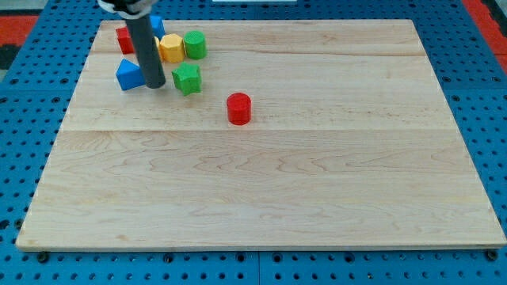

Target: Place the triangle horizontally to the green star

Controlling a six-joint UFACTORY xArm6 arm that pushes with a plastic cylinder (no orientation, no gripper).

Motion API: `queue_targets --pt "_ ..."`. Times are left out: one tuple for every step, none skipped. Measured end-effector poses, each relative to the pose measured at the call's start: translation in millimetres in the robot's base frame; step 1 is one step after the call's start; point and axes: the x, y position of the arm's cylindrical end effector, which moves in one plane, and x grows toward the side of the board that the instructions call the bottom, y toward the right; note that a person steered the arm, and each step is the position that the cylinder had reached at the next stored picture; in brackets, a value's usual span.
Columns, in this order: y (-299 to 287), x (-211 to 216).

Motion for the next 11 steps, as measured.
queue_targets --pt "24.0 -10.6" --pt "102.3 3.2" --pt "86.8 -6.0" --pt "72.2 -52.4" --pt "13.1 -45.1" --pt "-30.9 -45.0" --pt "-38.2 -42.3" --pt "-51.6 -29.3" --pt "-70.6 -12.9" --pt "-82.4 1.4" --pt "-8.0 0.2"
